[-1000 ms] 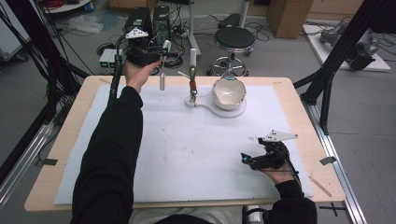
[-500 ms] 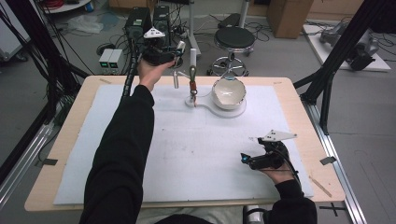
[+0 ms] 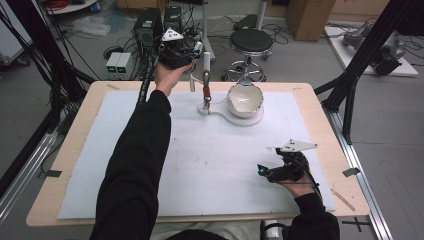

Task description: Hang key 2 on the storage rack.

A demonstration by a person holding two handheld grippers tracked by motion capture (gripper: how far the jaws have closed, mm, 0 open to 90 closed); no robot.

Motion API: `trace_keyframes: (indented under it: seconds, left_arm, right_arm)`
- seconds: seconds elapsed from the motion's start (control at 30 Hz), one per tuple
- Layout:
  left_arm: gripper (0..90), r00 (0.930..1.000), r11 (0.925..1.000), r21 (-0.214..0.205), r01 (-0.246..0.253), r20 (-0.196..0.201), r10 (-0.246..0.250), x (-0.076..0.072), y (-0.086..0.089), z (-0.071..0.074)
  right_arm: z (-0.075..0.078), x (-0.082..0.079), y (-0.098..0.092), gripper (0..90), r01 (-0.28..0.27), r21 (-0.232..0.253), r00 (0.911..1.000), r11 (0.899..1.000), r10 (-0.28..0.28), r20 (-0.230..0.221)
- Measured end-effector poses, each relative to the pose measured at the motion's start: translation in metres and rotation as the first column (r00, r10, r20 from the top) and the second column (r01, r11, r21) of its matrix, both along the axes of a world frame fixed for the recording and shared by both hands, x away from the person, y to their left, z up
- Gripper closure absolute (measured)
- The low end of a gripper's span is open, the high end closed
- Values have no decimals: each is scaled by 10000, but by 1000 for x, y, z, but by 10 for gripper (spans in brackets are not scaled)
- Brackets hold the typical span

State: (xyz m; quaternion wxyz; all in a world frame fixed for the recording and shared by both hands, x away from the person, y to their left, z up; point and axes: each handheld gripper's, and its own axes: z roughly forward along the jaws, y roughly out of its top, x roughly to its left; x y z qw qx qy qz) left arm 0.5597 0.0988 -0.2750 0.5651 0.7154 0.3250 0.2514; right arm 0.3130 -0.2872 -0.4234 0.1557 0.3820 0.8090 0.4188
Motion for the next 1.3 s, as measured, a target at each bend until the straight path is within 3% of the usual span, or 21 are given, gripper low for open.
trace_keyframes:
  seconds: [0.07,0.27,0.47,0.77,0.93,1.0,1.03,1.2,1.23,1.3]
  left_arm:
    - [747,9999,9997,-194,120,-46,-121,-1,-2,0]
    - [746,9991,9992,-139,383,-179,-385,-4,-8,-1]
    - [746,9991,9990,-343,274,-311,-285,-4,-8,-4]
    - [744,9956,9877,-1560,123,-897,-266,0,-5,-16]
    - [735,9932,9847,-1738,115,-1122,-314,0,-2,-18]
    - [615,9870,9703,-2419,4,-1556,-392,0,2,-17]
    - [546,9844,9665,-2564,-98,-1723,-357,1,4,-16]
    - [255,9815,9669,-2546,-194,-1893,-301,0,8,-16]
    - [211,9798,9631,-2689,-121,-1957,-423,0,10,-16]
    - [168,9706,9453,-3256,189,-2210,-956,1,14,-16]
  right_arm:
    - [0,0,0,6,-3,6,10000,10000,3,-3]
    - [0,0,0,6,-15,-8,10000,10000,15,18]
    - [0,0,0,7,-15,-28,10000,10000,15,9]
    - [0,0,0,7,2,-29,10000,10000,-2,-8]
    - [0,0,0,7,33,7,10000,10000,-33,-41]
    - [-1,0,0,6,3,-30,9999,10000,-4,-101]
    - [-1,1,0,6,-2,-55,10000,10000,1,-98]
    - [0,0,-1,6,54,0,10000,10000,-54,-52]
    - [0,0,-1,6,42,27,10000,10000,-41,-55]
    - [-1,0,-1,6,82,24,9999,10000,-82,-109]
